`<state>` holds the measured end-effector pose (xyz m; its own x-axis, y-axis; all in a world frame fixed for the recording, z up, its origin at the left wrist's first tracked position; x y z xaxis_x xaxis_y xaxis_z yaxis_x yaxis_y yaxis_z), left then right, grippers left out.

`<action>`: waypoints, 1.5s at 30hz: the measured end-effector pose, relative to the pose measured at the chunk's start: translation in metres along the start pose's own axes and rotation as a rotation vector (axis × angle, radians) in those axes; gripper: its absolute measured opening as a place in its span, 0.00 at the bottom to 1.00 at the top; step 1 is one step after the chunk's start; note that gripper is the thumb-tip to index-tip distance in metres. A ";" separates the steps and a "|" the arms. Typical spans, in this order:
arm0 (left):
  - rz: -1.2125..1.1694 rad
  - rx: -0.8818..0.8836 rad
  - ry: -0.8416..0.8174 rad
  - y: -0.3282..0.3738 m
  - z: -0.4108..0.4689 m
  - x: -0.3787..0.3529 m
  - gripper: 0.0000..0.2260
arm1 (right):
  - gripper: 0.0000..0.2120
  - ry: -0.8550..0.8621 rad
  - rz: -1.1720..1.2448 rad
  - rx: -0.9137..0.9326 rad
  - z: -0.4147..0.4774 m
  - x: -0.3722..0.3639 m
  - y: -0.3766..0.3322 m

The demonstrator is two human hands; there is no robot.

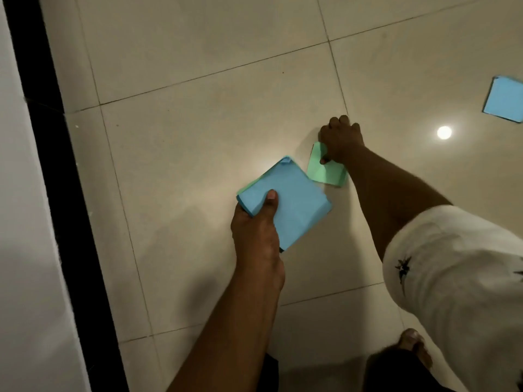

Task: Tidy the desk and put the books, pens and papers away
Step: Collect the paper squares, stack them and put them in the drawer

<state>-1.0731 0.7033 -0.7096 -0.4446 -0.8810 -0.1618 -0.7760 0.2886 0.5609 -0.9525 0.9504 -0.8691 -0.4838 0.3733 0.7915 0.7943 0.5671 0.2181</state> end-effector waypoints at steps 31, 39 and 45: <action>0.545 0.152 -0.238 -0.194 -0.250 -0.151 0.14 | 0.07 0.323 1.571 -0.714 -0.489 -0.051 0.261; 0.570 0.104 -0.276 -0.240 -0.250 -0.252 0.10 | 0.12 0.106 1.399 -0.974 -0.450 -0.172 0.388; 0.621 0.069 -0.345 -0.272 -0.186 -0.320 0.14 | 0.21 -0.101 1.035 -0.917 -0.353 -0.226 0.446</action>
<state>-0.6363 0.8367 -0.6594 -0.9209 -0.3807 -0.0835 -0.3552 0.7316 0.5819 -0.3594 0.8592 -0.7492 0.4744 0.3968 0.7858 0.7401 -0.6631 -0.1119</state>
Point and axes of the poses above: each hand's wrist, its own z-axis towards the middle knuckle, its own x-axis out of the back of the hand, y = z × x, the point moved 10 cm from there along z, towards the middle knuckle, and after that the axes turned 10 degrees about -z, right-handed, at the moved point
